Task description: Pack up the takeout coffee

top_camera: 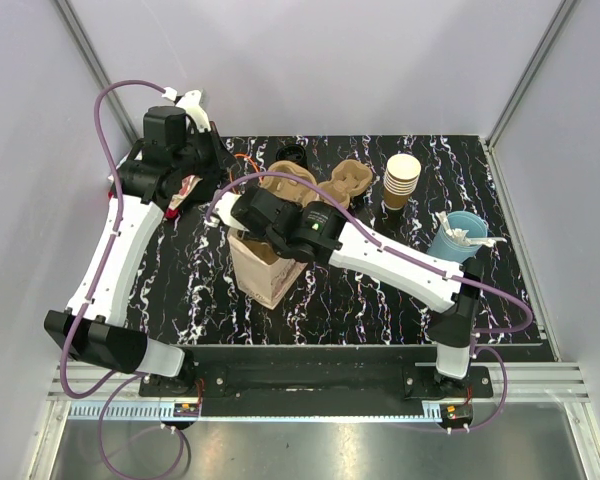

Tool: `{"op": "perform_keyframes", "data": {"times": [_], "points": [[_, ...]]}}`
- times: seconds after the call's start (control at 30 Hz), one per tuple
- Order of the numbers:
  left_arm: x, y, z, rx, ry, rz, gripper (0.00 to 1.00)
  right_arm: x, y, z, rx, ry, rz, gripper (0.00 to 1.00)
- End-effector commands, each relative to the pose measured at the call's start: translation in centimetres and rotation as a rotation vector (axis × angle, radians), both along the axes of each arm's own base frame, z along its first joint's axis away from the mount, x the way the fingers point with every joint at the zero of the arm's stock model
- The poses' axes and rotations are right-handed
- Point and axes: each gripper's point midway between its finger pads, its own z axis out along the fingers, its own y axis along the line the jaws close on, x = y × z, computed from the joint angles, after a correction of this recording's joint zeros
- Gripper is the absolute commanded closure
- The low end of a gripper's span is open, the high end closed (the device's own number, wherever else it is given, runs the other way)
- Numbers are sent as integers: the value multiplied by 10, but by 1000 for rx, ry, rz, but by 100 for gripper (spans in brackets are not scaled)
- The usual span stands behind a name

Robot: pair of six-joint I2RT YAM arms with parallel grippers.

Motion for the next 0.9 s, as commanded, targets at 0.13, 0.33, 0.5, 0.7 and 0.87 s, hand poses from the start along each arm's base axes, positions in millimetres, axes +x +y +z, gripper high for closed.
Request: {"op": "perform_keyframes", "data": {"times": [0.13, 0.33, 0.5, 0.7, 0.87], "points": [[-5, 9, 29, -13, -94, 25, 95, -11, 16, -2, 70, 75, 28, 50], [-8, 11, 32, -17, -101, 27, 95, -10, 19, -12, 93, 139, 14, 51], [-9, 12, 32, -18, -100, 29, 96, -8, 20, -11, 147, 203, 3, 51], [-9, 12, 30, -21, -96, 26, 96, -4, 27, -14, 162, 216, 10, 52], [-10, 11, 25, -22, -88, 20, 96, -2, 38, -15, 185, 224, 25, 52]]}}
